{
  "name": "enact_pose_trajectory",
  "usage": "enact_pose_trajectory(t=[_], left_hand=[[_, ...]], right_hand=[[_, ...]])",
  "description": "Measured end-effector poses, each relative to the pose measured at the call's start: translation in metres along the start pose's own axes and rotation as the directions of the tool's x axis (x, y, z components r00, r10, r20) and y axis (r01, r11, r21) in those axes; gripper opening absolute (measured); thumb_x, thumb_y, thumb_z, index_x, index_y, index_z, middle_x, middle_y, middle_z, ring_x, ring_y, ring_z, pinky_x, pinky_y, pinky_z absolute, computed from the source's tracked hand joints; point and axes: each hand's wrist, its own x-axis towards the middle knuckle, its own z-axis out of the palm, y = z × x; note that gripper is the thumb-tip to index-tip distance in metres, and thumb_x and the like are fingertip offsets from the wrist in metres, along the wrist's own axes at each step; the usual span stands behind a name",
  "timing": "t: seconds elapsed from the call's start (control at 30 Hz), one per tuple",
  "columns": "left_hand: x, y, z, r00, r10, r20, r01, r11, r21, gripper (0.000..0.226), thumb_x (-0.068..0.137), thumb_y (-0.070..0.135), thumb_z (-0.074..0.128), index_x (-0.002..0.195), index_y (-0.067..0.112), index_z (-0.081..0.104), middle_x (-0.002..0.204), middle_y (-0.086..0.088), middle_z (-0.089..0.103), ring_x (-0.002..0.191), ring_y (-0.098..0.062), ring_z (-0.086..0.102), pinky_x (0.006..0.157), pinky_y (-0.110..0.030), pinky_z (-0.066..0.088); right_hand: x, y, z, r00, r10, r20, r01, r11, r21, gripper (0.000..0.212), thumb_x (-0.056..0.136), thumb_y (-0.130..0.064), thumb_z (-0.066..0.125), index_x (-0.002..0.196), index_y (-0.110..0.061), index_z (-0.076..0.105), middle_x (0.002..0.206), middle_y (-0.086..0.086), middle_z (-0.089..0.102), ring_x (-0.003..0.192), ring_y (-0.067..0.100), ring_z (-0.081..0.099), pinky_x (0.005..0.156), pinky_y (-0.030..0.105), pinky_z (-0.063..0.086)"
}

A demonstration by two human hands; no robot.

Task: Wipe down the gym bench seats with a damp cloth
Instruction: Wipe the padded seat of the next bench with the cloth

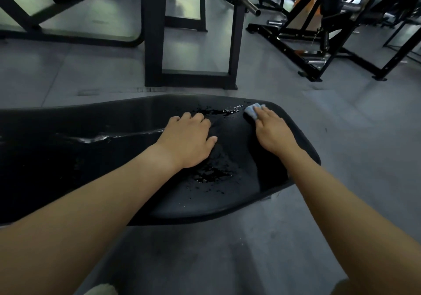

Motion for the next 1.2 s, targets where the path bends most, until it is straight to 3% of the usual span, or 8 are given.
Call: enact_pose_trajectory(t=[0.13, 0.23, 0.33, 0.53, 0.73, 0.87, 1.03, 1.2], left_hand=[[0.005, -0.004, -0.002, 1.0, 0.013, -0.021, -0.014, 0.999, -0.043, 0.047, 0.104, 0.051, 0.043, 0.131, 0.015, 0.057, 0.13, 0.0, 0.056, 0.118, -0.025, 0.05, 0.095, -0.046, 0.05], [0.008, -0.005, -0.002, 0.998, 0.023, -0.06, -0.026, 0.999, -0.048, 0.044, 0.103, 0.049, 0.045, 0.131, 0.017, 0.057, 0.127, 0.001, 0.056, 0.113, -0.023, 0.05, 0.092, -0.044, 0.05], [0.009, -0.003, -0.001, 0.995, 0.032, -0.091, -0.036, 0.998, -0.043, 0.044, 0.102, 0.047, 0.046, 0.133, 0.017, 0.055, 0.127, 0.0, 0.056, 0.111, -0.023, 0.051, 0.091, -0.043, 0.05], [0.013, 0.004, -0.004, 0.996, -0.008, -0.084, 0.008, 1.0, -0.007, 0.034, 0.103, 0.045, 0.046, 0.116, 0.015, 0.055, 0.12, -0.003, 0.055, 0.11, -0.028, 0.05, 0.087, -0.042, 0.045], [0.014, 0.012, -0.001, 0.992, -0.023, -0.127, 0.021, 1.0, -0.015, 0.036, 0.103, 0.041, 0.044, 0.126, 0.014, 0.055, 0.129, -0.006, 0.055, 0.117, -0.03, 0.051, 0.099, -0.045, 0.044], [0.018, 0.013, 0.001, 0.986, -0.037, -0.161, 0.037, 0.999, -0.005, 0.035, 0.102, 0.041, 0.046, 0.122, 0.014, 0.057, 0.125, -0.006, 0.057, 0.114, -0.029, 0.053, 0.094, -0.043, 0.045], [0.026, 0.025, 0.001, 0.978, -0.108, -0.177, 0.113, 0.993, 0.017, 0.035, 0.1, 0.039, 0.047, 0.119, 0.012, 0.057, 0.122, -0.008, 0.058, 0.113, -0.029, 0.053, 0.086, -0.041, 0.047], [0.03, 0.036, 0.002, 0.975, -0.157, -0.159, 0.163, 0.986, 0.021, 0.037, 0.1, 0.037, 0.046, 0.123, 0.01, 0.056, 0.126, -0.011, 0.056, 0.116, -0.031, 0.052, 0.088, -0.042, 0.047]], right_hand=[[-0.003, -0.041, 0.016, 0.996, -0.072, -0.045, 0.071, 0.997, -0.028, 0.054, 0.1, -0.014, 0.035, 0.154, -0.009, 0.036, 0.161, 0.017, 0.033, 0.144, 0.036, 0.033, 0.118, 0.052, 0.027], [-0.012, -0.068, 0.022, 0.958, -0.279, 0.064, 0.277, 0.96, 0.034, 0.055, 0.104, -0.015, 0.035, 0.158, -0.016, 0.031, 0.167, 0.008, 0.023, 0.153, 0.027, 0.02, 0.123, 0.047, 0.015], [-0.009, -0.067, 0.02, 0.923, -0.364, 0.124, 0.351, 0.929, 0.116, 0.054, 0.107, -0.017, 0.031, 0.161, -0.026, 0.028, 0.17, -0.002, 0.017, 0.157, 0.016, 0.01, 0.127, 0.039, 0.006], [0.026, -0.029, 0.008, 0.983, -0.176, 0.055, 0.171, 0.981, 0.088, 0.053, 0.106, -0.018, 0.034, 0.158, -0.029, 0.034, 0.167, -0.004, 0.026, 0.154, 0.017, 0.021, 0.126, 0.044, 0.012], [0.042, 0.004, 0.001, 0.989, 0.113, -0.095, -0.108, 0.993, 0.048, 0.05, 0.1, -0.014, 0.034, 0.15, -0.014, 0.042, 0.147, 0.012, 0.049, 0.136, 0.035, 0.044, 0.113, 0.05, 0.031], [0.034, -0.014, 0.008, 0.999, -0.006, -0.046, 0.005, 1.0, -0.02, 0.054, 0.103, -0.017, 0.032, 0.157, -0.014, 0.034, 0.163, 0.012, 0.032, 0.147, 0.033, 0.031, 0.119, 0.051, 0.025], [0.016, -0.024, 0.009, 0.975, -0.211, 0.064, 0.206, 0.976, 0.072, 0.054, 0.107, -0.02, 0.031, 0.161, -0.026, 0.027, 0.169, 0.001, 0.018, 0.156, 0.019, 0.013, 0.127, 0.045, 0.011], [0.024, 0.017, -0.004, 0.997, -0.08, -0.004, 0.08, 0.989, 0.121, 0.053, 0.105, -0.019, 0.035, 0.156, -0.03, 0.038, 0.165, -0.002, 0.031, 0.152, 0.019, 0.027, 0.126, 0.039, 0.019]])
